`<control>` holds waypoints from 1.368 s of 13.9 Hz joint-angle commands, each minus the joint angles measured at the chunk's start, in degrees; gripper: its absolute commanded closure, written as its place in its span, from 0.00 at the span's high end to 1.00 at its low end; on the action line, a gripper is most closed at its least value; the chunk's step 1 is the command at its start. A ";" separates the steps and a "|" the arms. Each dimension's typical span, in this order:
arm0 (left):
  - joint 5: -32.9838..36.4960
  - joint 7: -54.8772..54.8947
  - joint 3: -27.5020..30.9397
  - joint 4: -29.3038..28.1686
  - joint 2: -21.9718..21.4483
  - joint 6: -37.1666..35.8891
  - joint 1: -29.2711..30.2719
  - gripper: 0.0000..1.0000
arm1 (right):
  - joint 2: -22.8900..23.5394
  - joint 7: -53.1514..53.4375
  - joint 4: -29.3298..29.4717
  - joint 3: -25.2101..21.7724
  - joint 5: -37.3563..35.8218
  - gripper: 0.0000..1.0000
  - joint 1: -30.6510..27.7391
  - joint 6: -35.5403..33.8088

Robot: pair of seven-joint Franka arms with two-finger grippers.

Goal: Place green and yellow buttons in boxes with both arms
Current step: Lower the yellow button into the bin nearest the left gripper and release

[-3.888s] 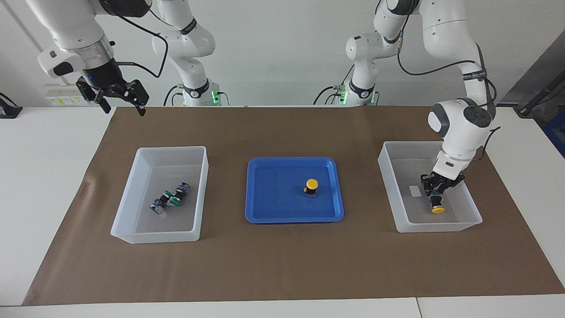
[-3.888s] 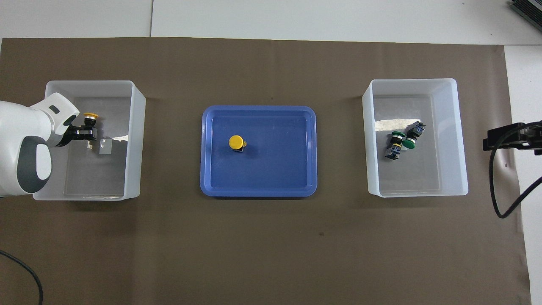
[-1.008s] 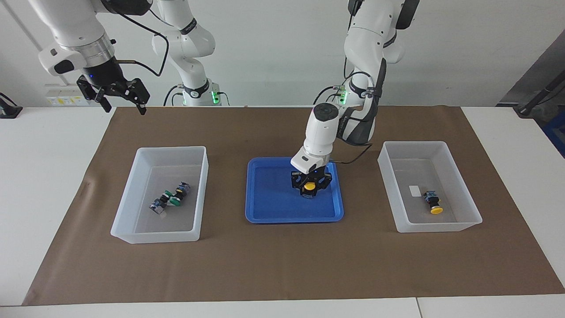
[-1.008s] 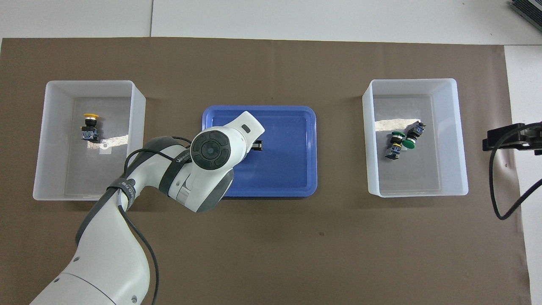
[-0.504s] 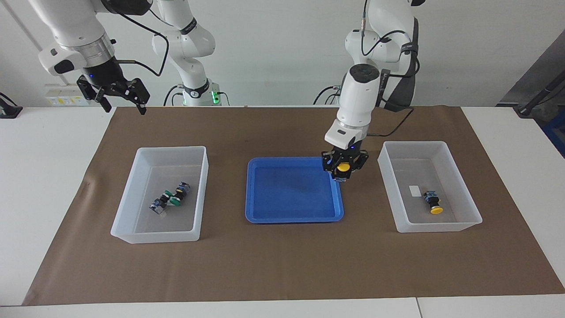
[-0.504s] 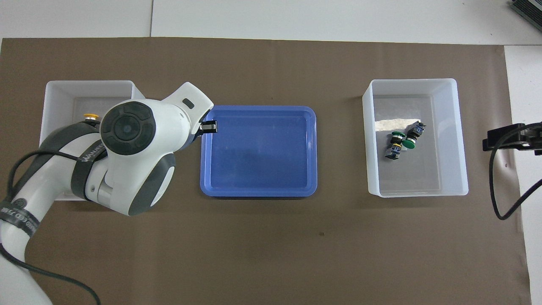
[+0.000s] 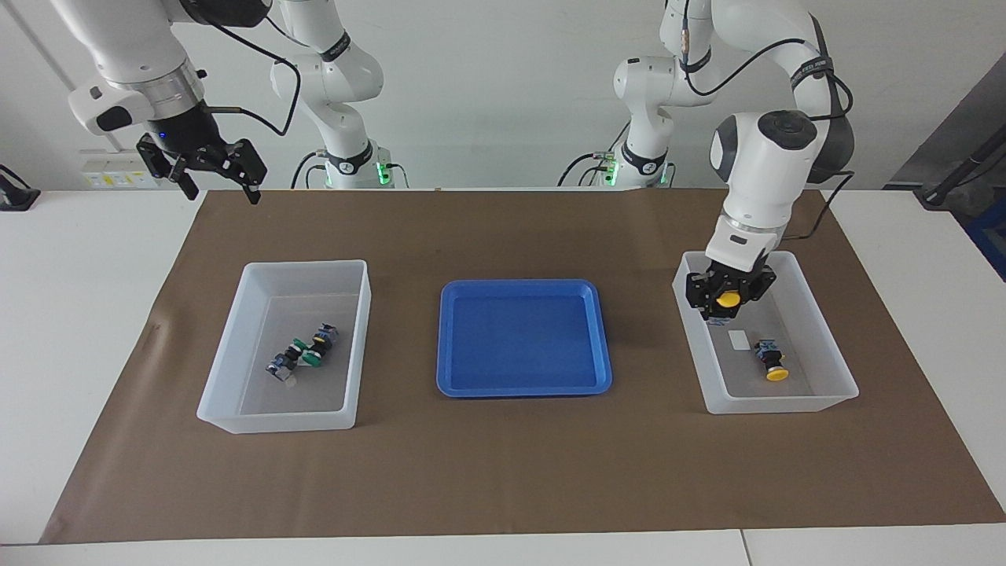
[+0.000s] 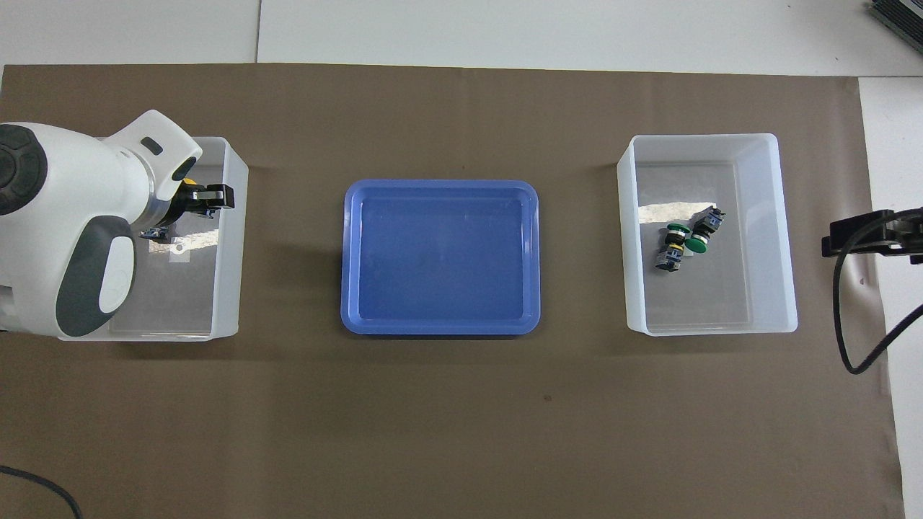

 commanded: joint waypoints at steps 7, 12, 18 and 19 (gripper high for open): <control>-3.56 7.92 -1.11 16.14 15.35 -19.33 7.83 0.00 | -1.04 -0.73 -1.00 0.18 -0.23 1.00 -0.06 0.32; -4.78 10.30 -1.38 18.45 19.68 -20.85 9.86 0.00 | -1.04 -0.73 -1.00 0.18 -0.23 1.00 -0.06 0.32; -4.97 18.22 -1.03 8.89 17.75 -13.40 9.95 0.44 | -1.04 -0.73 -1.00 0.18 -0.23 1.00 -0.06 0.32; -5.05 17.95 -1.03 8.52 17.57 -12.86 9.86 0.51 | -1.04 -0.73 -1.00 0.18 -0.23 1.00 -0.06 0.32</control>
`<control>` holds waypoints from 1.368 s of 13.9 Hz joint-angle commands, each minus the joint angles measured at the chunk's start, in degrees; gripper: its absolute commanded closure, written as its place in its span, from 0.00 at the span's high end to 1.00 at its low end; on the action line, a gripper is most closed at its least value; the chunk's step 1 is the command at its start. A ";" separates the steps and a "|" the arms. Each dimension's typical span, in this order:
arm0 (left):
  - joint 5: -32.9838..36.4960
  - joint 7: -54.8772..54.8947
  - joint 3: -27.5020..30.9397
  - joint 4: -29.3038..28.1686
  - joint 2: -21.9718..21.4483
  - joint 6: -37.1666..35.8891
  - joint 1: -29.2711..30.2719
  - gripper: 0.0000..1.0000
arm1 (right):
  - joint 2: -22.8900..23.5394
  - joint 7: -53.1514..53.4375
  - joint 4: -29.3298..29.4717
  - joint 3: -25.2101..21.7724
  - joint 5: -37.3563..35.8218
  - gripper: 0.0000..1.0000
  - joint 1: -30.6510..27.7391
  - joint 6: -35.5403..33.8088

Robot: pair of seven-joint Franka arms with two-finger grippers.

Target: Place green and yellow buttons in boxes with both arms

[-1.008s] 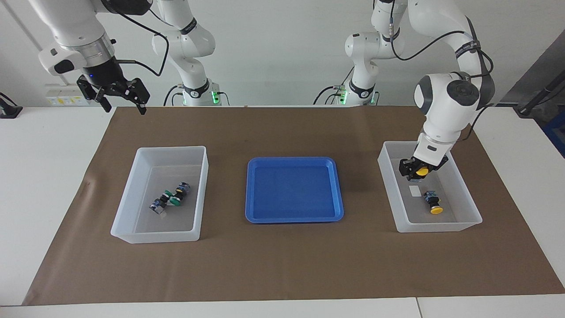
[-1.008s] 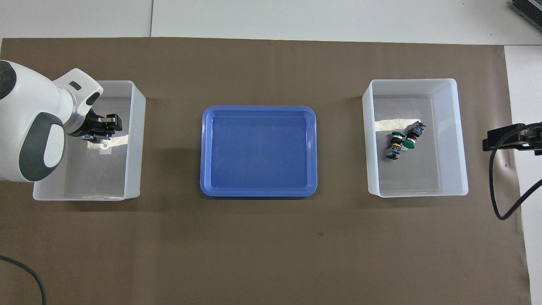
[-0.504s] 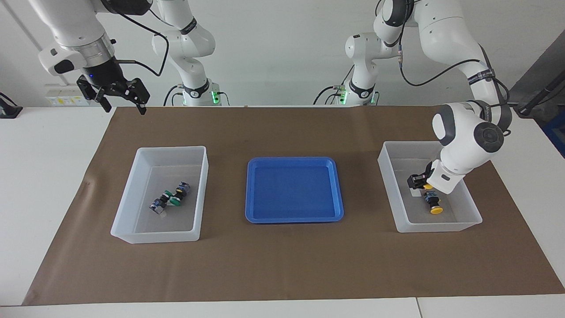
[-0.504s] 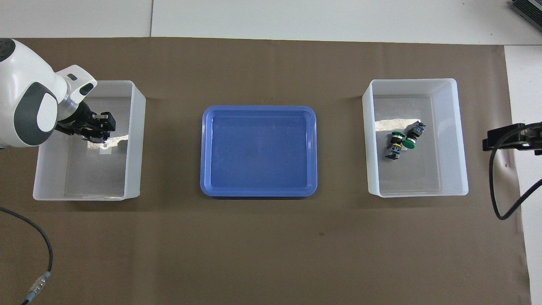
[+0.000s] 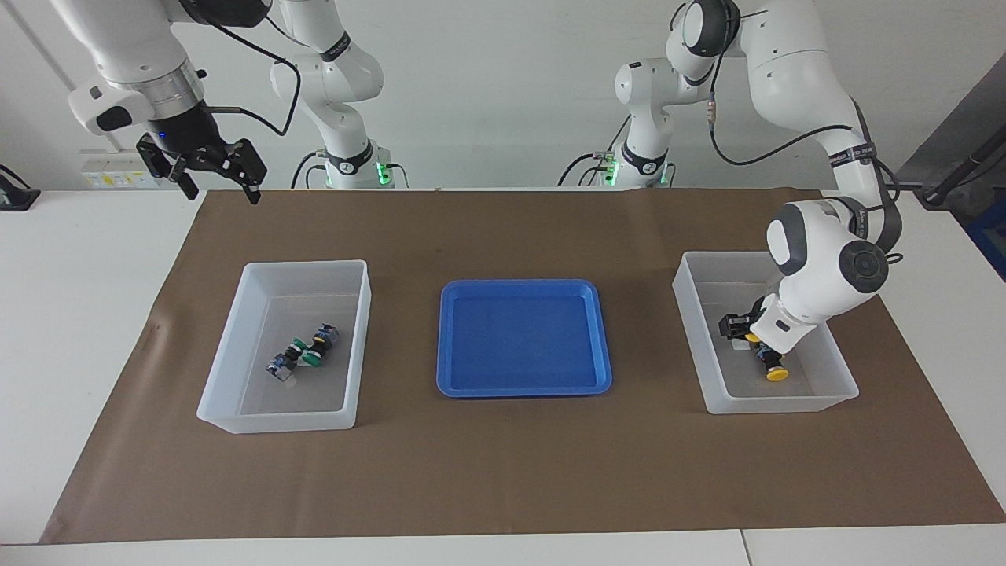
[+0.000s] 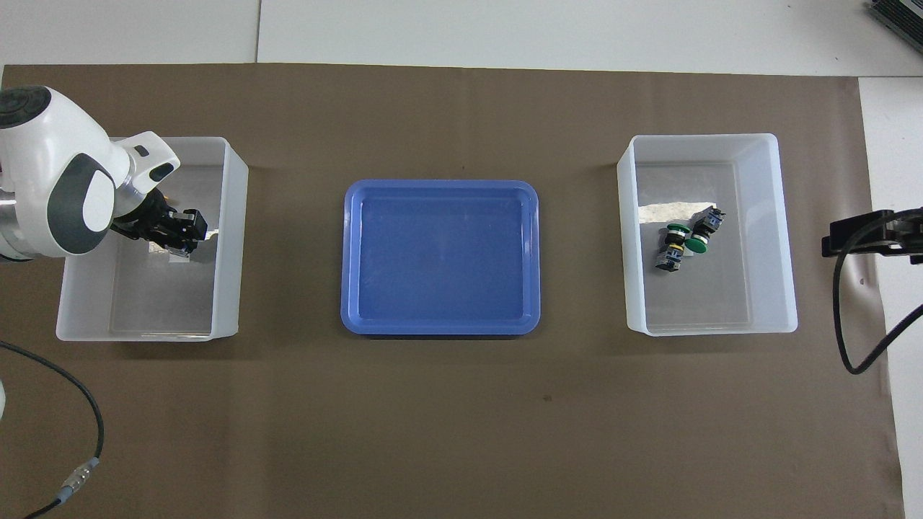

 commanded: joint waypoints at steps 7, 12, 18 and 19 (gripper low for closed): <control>-1.84 -1.50 0.04 -1.18 -2.28 2.37 1.08 1.00 | -1.04 -0.73 -1.00 0.18 -0.23 1.00 -0.06 0.32; -1.58 -0.62 0.04 -1.27 -11.13 2.81 0.47 1.00 | -1.04 -0.73 -1.00 0.18 -0.23 1.00 -0.06 0.32; -1.31 -1.41 -0.66 1.28 -20.80 2.38 -0.41 1.00 | -1.04 -0.73 -1.00 0.18 -0.23 1.00 -0.06 0.32; -1.31 -1.59 -0.66 0.15 -23.69 1.68 -1.20 1.00 | -1.04 -0.73 -1.00 0.18 -0.23 1.00 -0.06 0.32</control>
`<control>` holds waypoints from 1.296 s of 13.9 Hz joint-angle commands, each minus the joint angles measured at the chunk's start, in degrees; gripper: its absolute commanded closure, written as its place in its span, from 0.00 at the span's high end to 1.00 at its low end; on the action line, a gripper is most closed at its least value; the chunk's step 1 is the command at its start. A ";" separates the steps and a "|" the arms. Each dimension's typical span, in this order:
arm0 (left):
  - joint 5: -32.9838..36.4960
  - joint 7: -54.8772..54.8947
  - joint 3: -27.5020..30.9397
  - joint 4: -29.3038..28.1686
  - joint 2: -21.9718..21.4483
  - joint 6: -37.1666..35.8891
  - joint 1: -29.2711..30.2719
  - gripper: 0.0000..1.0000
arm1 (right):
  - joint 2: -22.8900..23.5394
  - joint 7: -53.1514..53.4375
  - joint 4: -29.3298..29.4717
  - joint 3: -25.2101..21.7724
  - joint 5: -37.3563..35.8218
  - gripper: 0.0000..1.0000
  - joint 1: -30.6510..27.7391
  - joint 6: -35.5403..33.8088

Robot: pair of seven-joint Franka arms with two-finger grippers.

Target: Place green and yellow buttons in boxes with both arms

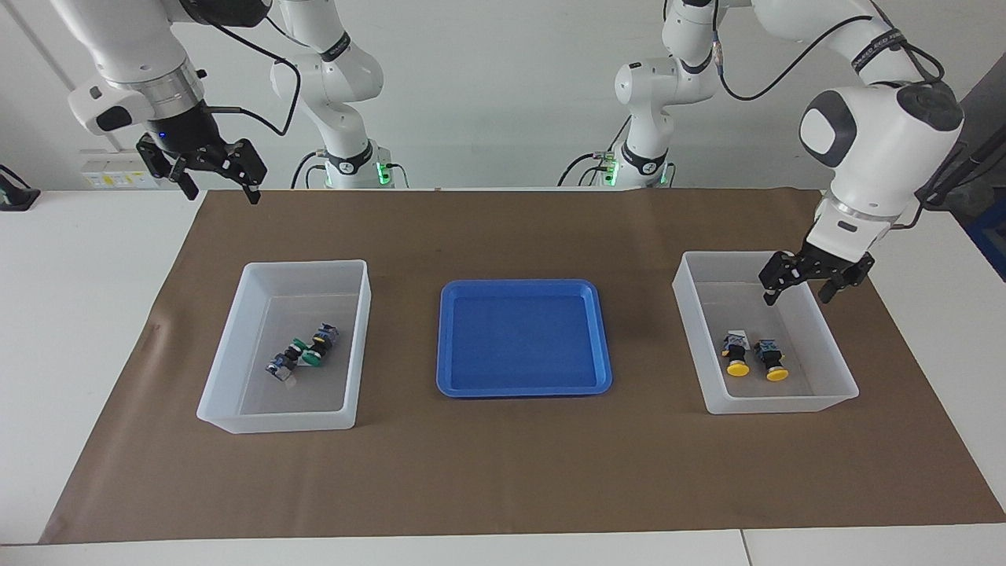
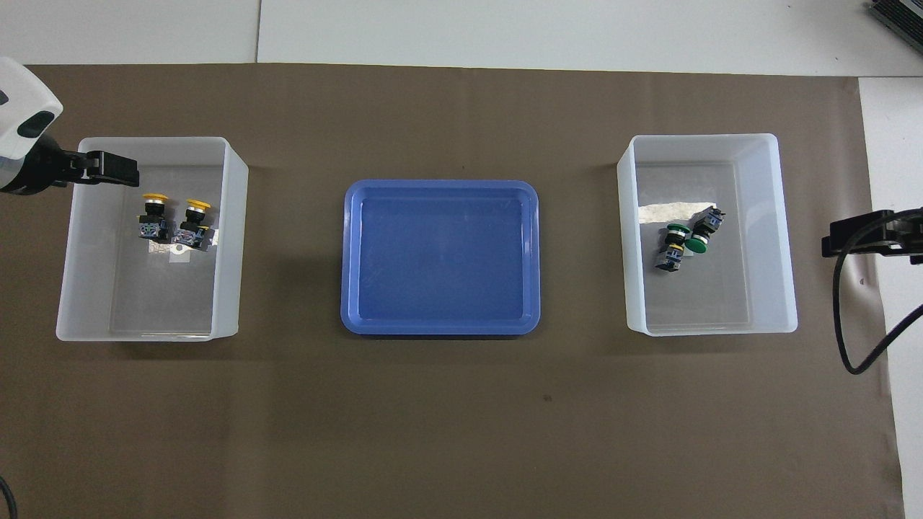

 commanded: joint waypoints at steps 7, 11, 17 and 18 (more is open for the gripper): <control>-0.27 -0.55 0.12 -0.69 -10.95 -13.12 -1.72 1.00 | -1.04 -0.73 -1.00 0.18 -0.23 1.00 -0.06 0.32; -0.18 0.32 0.30 -1.05 -11.67 -16.29 -1.81 1.00 | -1.04 -0.73 -1.00 0.18 -0.23 1.00 -0.06 0.32; -0.36 5.59 0.91 0.45 -11.32 -17.88 -1.19 1.00 | -1.04 -0.73 -1.00 0.18 -0.23 1.00 -0.06 0.32; -0.62 5.59 0.91 0.45 -11.41 -17.88 -1.11 1.00 | -1.04 -0.73 -1.00 0.18 -0.23 1.00 -0.06 0.32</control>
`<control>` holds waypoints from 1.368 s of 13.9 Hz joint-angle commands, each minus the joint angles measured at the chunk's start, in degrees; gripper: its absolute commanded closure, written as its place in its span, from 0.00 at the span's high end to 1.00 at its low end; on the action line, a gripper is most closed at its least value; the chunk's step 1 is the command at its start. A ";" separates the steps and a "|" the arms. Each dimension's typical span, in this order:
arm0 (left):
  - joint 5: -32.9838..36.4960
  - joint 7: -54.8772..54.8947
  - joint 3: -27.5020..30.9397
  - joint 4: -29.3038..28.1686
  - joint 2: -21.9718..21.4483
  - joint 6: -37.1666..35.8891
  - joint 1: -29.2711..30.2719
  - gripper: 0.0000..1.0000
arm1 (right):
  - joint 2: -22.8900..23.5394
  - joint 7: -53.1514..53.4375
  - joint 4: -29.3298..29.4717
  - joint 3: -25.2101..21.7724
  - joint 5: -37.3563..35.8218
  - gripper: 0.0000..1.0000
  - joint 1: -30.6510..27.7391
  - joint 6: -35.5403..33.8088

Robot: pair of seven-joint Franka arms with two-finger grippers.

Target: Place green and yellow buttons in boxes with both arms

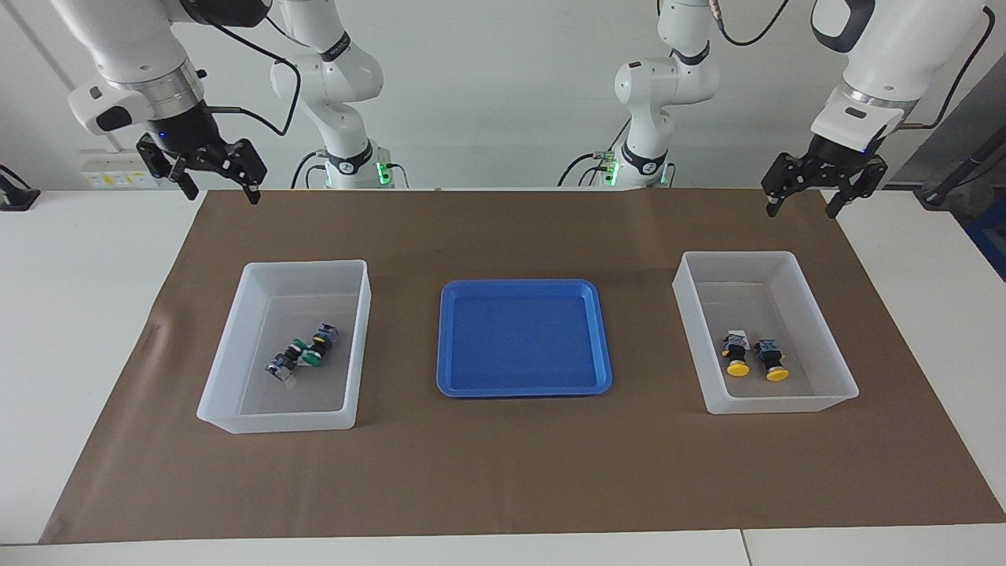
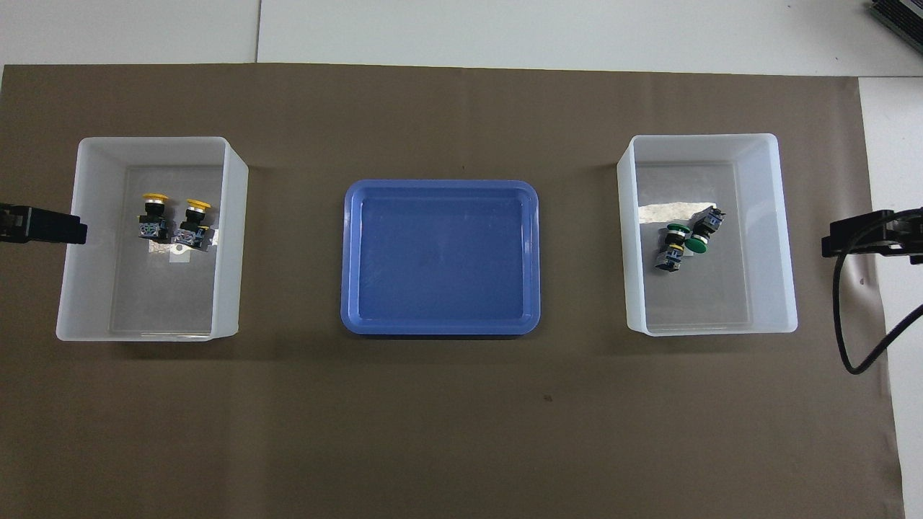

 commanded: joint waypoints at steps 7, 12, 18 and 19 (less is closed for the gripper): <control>-3.35 0.99 9.01 3.07 -0.01 -4.01 -6.91 1.00 | -1.04 -0.73 -1.00 0.18 -0.23 1.00 -0.06 0.32; -2.91 -0.60 6.39 3.60 0.34 -4.98 -5.95 1.00 | -1.04 -0.73 -1.00 0.18 -0.23 1.00 -0.06 0.32; -2.65 -0.77 6.20 4.83 1.22 -6.91 -4.89 1.00 | -1.04 -0.73 -1.00 0.18 -0.23 1.00 -0.06 0.32; -2.64 -0.86 6.20 3.44 0.61 -6.56 -4.97 1.00 | -1.04 -0.73 -1.00 0.18 -0.23 1.00 -0.06 0.32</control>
